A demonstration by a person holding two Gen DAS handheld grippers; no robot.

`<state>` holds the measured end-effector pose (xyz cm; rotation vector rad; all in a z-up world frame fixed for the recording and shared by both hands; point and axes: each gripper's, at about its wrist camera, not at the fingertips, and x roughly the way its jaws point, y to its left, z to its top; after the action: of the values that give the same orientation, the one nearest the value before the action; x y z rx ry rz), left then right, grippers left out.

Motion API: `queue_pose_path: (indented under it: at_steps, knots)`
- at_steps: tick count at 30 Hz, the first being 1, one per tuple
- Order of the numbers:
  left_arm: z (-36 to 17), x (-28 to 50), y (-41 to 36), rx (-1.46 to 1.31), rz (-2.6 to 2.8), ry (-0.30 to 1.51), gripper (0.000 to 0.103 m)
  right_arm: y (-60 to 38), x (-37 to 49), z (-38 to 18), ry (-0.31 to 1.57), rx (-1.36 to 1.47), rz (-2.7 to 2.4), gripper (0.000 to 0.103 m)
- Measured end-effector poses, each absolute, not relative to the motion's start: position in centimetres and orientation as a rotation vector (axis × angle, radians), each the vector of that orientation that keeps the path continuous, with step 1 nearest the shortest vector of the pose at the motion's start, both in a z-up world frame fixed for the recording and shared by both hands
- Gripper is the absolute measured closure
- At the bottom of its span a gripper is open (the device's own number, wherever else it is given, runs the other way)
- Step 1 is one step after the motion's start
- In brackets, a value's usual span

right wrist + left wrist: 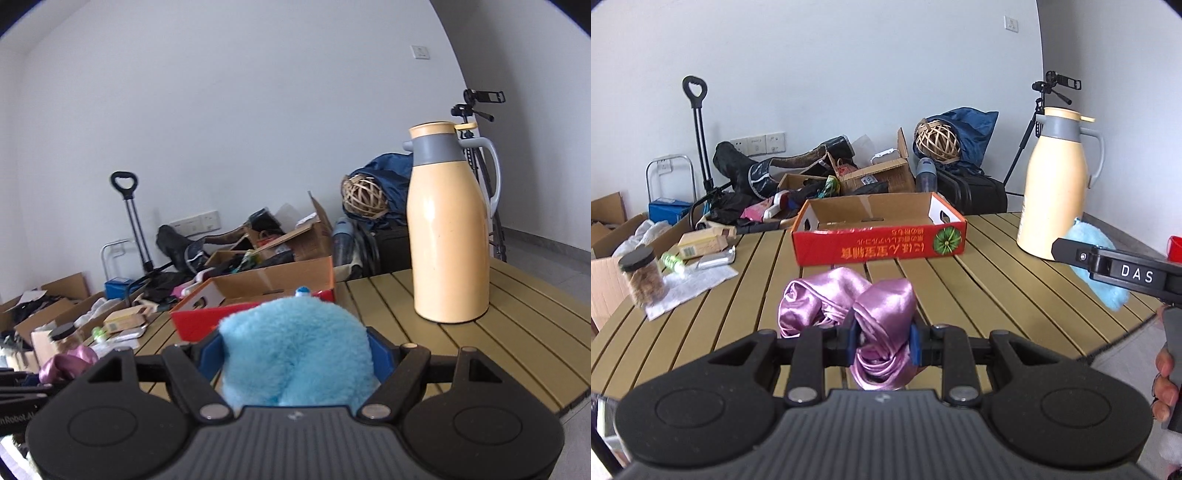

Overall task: Collect trash
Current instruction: 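Carry the pink bow and blue plush with both tools down over the bin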

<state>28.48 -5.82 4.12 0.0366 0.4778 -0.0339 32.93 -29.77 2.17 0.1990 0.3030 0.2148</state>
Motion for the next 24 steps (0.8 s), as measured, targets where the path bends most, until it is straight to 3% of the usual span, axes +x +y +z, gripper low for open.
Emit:
queue_pose_path:
  at_steps: [13, 24]
  knots:
    - [1.4, 19.4, -2.1, -0.002, -0.083, 0.515, 0.076, -26.3, 24.1, -0.4, 0.372, 0.076, 0.298, 0.027]
    - [-3.3, 16.4, -0.3, -0.006, -0.097, 0.598, 0.076, -21.9, 20.3, -5.7, 0.546, 0.004, 0.388, 0.027]
